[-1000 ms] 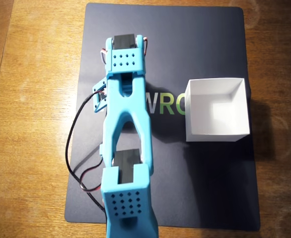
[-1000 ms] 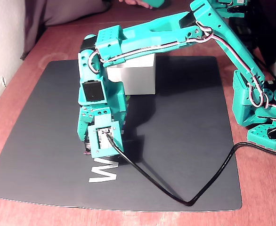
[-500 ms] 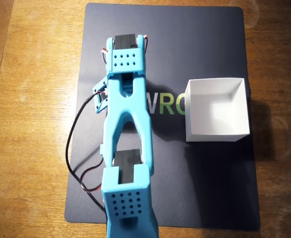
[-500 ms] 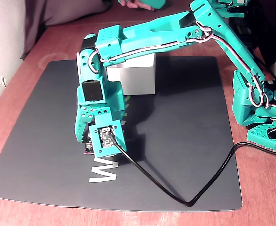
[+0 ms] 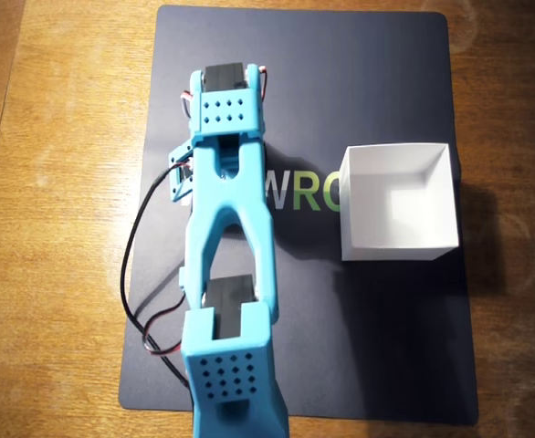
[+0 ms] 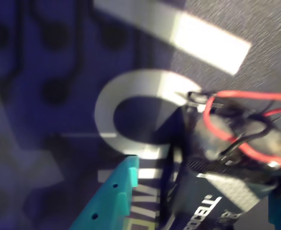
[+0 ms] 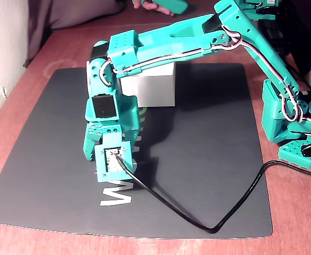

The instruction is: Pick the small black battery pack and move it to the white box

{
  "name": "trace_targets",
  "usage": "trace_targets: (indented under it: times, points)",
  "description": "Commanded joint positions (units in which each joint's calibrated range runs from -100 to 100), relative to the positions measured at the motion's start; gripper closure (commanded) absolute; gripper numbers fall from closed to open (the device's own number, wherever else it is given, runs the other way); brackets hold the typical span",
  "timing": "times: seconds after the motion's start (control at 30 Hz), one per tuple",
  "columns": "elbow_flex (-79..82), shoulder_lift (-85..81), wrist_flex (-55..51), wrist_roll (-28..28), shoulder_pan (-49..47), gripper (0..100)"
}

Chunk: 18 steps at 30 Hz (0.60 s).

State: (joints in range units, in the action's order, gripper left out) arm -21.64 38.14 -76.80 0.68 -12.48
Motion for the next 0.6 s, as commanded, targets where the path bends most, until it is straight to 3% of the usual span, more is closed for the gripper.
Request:
trace_targets:
  times: [0.0,0.23,0.37,0.57]
  points:
    - [-0.90,0.22,0.81,-1.53,-3.41,72]
    - [-0.54,0.22,0.81,-1.53,-3.53,72]
    - [-0.63,0.22,0.90,-1.09,-3.53,80]
    - [-0.54,0.22,0.37,0.10,-3.29,81]
